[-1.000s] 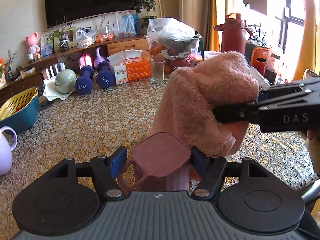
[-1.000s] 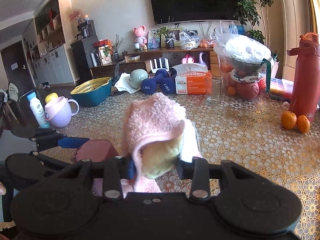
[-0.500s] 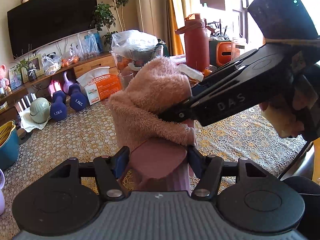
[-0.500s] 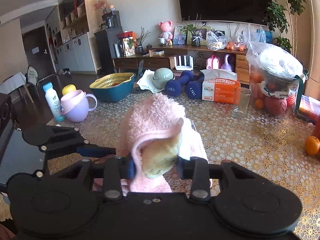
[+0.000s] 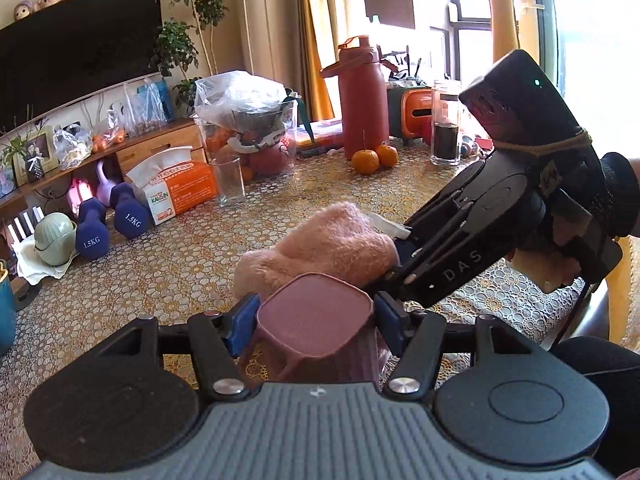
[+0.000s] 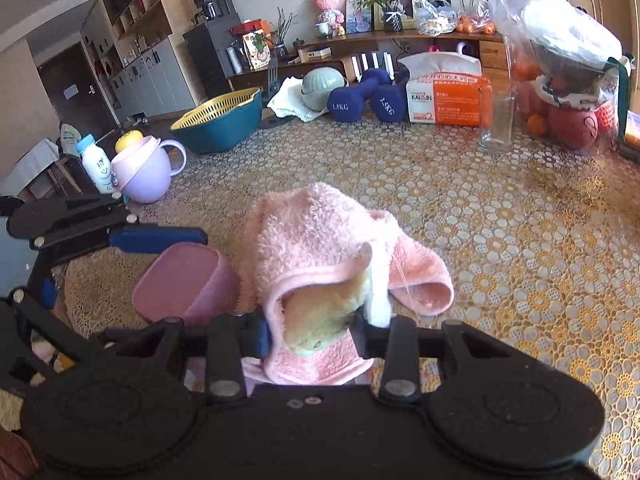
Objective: Clean container
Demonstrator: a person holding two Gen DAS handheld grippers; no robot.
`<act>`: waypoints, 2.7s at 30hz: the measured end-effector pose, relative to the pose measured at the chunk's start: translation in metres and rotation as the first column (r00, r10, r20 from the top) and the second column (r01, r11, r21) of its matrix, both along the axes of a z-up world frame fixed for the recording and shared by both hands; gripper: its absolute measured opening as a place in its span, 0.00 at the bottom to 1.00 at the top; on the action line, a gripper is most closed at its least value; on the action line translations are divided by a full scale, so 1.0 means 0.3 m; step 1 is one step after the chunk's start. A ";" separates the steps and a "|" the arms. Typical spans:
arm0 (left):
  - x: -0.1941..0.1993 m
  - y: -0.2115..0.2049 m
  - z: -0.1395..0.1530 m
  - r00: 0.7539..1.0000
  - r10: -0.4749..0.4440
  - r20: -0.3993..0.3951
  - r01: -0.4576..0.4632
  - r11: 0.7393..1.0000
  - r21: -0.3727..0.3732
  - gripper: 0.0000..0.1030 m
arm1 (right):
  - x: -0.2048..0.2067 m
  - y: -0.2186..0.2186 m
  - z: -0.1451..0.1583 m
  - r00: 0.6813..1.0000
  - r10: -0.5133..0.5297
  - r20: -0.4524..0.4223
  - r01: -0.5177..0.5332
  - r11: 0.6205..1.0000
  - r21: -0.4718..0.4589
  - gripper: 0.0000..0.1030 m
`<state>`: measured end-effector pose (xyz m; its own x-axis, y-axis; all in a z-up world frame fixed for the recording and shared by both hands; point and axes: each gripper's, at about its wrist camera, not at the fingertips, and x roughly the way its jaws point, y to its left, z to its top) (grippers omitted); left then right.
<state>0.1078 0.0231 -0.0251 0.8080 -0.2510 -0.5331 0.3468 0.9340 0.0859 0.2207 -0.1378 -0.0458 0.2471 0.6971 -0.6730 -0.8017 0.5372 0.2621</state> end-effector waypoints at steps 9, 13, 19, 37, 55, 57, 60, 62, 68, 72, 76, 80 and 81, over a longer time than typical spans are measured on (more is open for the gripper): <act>-0.010 -0.022 0.030 0.998 0.066 0.006 -0.066 0.998 -0.004 0.64 | -0.097 -0.065 -0.024 0.996 0.018 0.083 -0.008 0.993 -0.121 0.37; -0.025 -0.038 0.063 0.986 0.164 -0.026 -0.164 0.986 -0.005 0.69 | -0.106 -0.067 -0.027 0.996 -0.036 0.086 0.044 0.994 -0.097 0.42; -0.045 -0.062 0.095 0.950 0.298 -0.089 -0.299 0.954 0.013 0.69 | -0.138 -0.093 -0.019 0.992 -0.076 0.098 0.082 0.995 -0.061 0.52; 0.009 -0.114 0.078 0.901 0.397 -0.175 -0.389 0.918 0.079 0.69 | -0.268 -0.025 -0.039 0.962 -0.110 0.252 0.134 0.987 -0.083 0.63; -0.026 -0.078 0.069 0.955 0.276 -0.108 -0.266 0.959 0.102 0.56 | -0.285 -0.014 -0.052 0.926 -0.218 0.309 0.252 0.965 -0.073 0.30; -0.037 -0.075 0.063 0.967 0.238 -0.096 -0.228 0.968 0.106 0.56 | -0.269 -0.042 -0.024 0.927 -0.243 0.285 0.265 0.963 -0.041 0.28; -0.052 -0.079 0.055 0.980 0.183 -0.074 -0.172 0.977 0.126 0.56 | -0.233 -0.092 0.034 0.932 -0.282 0.229 0.283 0.959 0.029 0.27; -0.058 -0.083 0.051 0.987 0.152 -0.060 -0.143 0.980 0.136 0.56 | -0.212 -0.118 0.081 0.932 -0.294 0.212 0.284 0.956 0.077 0.27; -0.059 -0.085 0.046 0.993 0.113 -0.041 -0.106 0.984 0.144 0.56 | -0.183 -0.100 0.168 0.962 -0.201 0.187 0.178 0.975 0.130 0.26; -0.056 -0.074 0.046 0.993 0.113 -0.044 -0.107 0.986 0.128 0.56 | -0.168 -0.053 0.163 0.974 -0.155 0.164 0.134 0.983 0.129 0.26; -0.062 -0.071 0.044 0.994 0.104 -0.038 -0.099 0.987 0.130 0.56 | -0.124 -0.046 0.129 0.982 -0.163 0.096 0.150 0.979 0.137 0.26; -0.061 -0.065 0.044 0.994 0.104 -0.039 -0.098 0.988 0.120 0.56 | -0.102 -0.027 0.066 0.987 -0.150 0.052 0.144 0.985 0.097 0.26; -0.059 -0.064 0.044 0.994 0.103 -0.040 -0.097 0.988 0.118 0.56 | -0.100 -0.019 0.046 0.988 -0.145 0.048 0.141 0.987 0.078 0.26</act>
<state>0.0900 0.0040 -0.0118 0.8001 -0.1045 -0.5906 0.2582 0.9488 0.1819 0.1906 -0.1436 -0.0320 0.3820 0.6992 -0.6043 -0.7315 0.6284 0.2647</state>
